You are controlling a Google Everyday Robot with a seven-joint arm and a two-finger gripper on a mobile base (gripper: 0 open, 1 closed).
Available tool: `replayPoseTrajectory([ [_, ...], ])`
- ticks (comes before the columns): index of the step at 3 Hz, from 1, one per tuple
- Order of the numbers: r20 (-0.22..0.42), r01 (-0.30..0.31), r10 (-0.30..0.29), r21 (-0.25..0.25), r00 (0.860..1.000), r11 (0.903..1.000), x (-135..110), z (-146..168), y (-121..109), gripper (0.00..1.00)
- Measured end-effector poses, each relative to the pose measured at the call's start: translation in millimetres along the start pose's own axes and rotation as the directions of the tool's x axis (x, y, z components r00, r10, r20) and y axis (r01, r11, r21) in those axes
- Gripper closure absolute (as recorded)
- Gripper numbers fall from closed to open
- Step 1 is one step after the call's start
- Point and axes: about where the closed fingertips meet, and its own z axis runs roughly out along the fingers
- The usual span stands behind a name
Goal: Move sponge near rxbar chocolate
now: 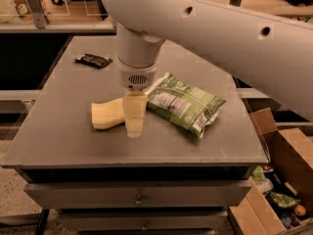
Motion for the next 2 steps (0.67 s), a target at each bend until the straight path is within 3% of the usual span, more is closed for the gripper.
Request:
replayPoseTrajectory([
  [2,0.001,-0.005,0.005,-0.025,1.0,0.9997,-10,27,-4,0.0],
])
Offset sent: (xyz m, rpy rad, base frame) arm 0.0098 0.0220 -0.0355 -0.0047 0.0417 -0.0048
